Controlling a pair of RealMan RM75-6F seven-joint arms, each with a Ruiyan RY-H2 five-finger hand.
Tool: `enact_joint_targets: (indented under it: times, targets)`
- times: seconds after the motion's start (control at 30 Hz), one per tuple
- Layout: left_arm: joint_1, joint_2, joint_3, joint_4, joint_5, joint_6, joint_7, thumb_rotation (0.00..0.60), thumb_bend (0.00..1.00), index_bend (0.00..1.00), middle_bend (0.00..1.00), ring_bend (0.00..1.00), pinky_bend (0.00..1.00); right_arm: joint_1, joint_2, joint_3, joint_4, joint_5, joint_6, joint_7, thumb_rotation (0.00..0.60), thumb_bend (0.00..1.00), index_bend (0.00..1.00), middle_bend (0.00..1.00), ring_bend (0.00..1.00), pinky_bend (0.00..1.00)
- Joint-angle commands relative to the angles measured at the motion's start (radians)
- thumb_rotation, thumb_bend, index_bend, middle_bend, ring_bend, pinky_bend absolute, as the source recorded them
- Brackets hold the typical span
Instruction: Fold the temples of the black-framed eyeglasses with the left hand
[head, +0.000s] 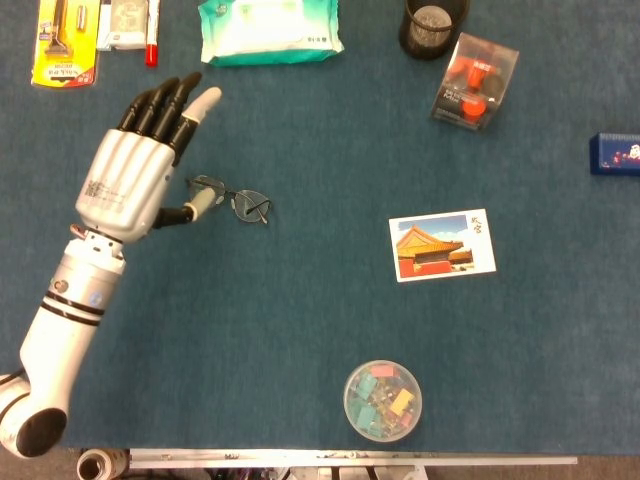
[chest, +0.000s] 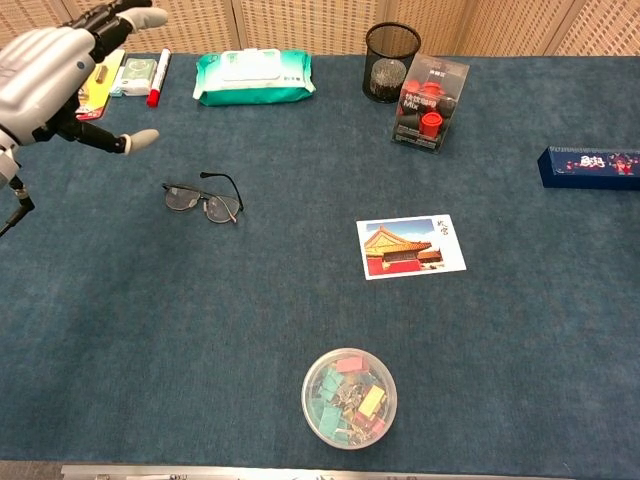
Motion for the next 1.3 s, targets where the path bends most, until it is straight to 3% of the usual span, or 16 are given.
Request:
enact_joint_targets:
  times: [0.03, 0.4, 1.3]
  targets:
    - [0.000, 0.027, 0.001, -0.065, 0.006, -0.014, -0.020, 0.600, 0.23, 0.07, 0.00, 0.01, 0.11, 0.007, -0.002, 0.005, -0.011, -0.006, 0.005, -0.009, 0.600, 0.60, 0.58, 0.52, 0.42, 0.66]
    - [-0.017, 0.006, 0.001, -0.148, 0.001, -0.036, 0.009, 0.600, 0.22, 0.07, 0.00, 0.00, 0.11, 0.017, -0.001, 0.012, -0.032, 0.008, -0.005, -0.047, 0.600, 0.60, 0.58, 0.52, 0.42, 0.66]
    - [-0.058, -0.186, -0.026, -0.040, -0.045, -0.024, 0.065, 0.600, 0.22, 0.07, 0.00, 0.00, 0.10, 0.006, 0.006, 0.003, -0.013, 0.033, -0.019, -0.022, 0.600, 0.60, 0.58, 0.52, 0.42, 0.66]
